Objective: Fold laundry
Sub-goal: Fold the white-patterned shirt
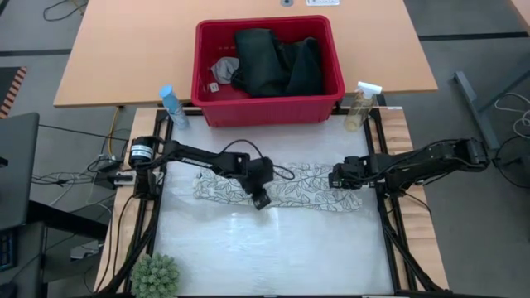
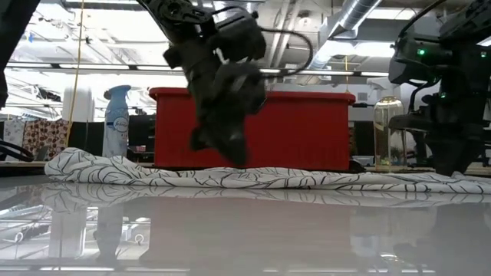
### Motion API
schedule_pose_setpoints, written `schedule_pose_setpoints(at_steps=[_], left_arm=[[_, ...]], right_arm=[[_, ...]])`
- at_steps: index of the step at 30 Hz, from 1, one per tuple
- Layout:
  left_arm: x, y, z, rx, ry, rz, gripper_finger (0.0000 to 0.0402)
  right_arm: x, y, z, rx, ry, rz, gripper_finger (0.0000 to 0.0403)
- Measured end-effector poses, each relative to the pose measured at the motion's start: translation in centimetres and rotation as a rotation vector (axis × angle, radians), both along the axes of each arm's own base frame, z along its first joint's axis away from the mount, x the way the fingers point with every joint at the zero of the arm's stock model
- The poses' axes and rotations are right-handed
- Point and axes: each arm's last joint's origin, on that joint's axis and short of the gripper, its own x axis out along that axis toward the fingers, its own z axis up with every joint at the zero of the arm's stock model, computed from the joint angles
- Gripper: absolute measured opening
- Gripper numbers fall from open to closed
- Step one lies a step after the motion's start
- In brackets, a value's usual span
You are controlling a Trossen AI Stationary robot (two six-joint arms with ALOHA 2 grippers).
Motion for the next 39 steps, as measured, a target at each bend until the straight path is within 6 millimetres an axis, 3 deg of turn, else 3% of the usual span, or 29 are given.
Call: schedule_pose_setpoints(at_steps=[8, 13, 28, 39], left_arm=[[-0.3, 0.2, -0.7, 0.118, -0.036, 0.070, 0.0002], [0.1, 0.4, -0.7, 0.126, -0.130, 0.128, 0.0001], [0.3, 0.5, -0.9, 0.143, -0.151, 0.142, 0.0000], [0.5, 0.7, -0.8, 0.156, -0.173, 0.156, 0.0000]], right_arm=[[1.1, 0.0, 1.3, 0.003, -0.038, 0.040, 0.0028], [1.8, 0.2, 2.2, 0.000, -0.078, 0.070, 0.0028], [4.7, 0.2, 6.8, -0.059, -0.250, 0.176, 0.0028], [7.2, 0.1, 7.6, -0.105, -0.474, 0.202, 0.0028]])
